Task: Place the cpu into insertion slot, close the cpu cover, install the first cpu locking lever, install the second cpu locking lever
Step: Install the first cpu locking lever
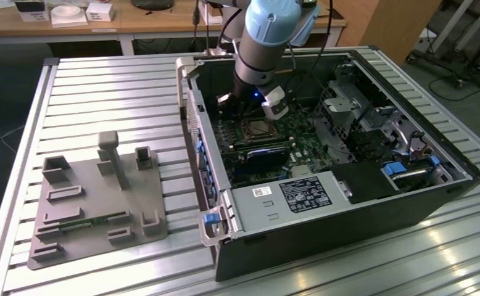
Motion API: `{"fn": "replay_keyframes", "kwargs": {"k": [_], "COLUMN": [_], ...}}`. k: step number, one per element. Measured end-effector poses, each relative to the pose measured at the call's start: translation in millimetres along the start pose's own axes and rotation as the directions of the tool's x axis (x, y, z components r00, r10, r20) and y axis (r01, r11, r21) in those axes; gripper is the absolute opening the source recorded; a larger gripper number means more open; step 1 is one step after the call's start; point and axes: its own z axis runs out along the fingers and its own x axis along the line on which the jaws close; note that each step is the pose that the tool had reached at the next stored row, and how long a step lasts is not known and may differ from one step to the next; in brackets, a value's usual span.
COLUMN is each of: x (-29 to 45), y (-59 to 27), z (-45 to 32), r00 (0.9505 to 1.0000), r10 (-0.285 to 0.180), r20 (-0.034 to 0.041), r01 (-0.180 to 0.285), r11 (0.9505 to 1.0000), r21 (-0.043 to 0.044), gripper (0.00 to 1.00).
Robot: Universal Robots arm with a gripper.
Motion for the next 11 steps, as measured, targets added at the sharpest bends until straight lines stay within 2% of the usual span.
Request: {"fn": "replay_keyframes", "kwargs": {"k": [6, 11], "x": [-0.1, -5.1], "y": [2.6, 2.7], "z": [-8.0, -8.2], "r00": [1.0, 1.0], "r10": [0.0, 0.0], "r20": [0.0001, 0.0], "r01": [0.0, 0.0], "r11": [1.0, 1.0], "r21": [-0.0001, 0.0012], "gripper": [0.1, 0.1]}}
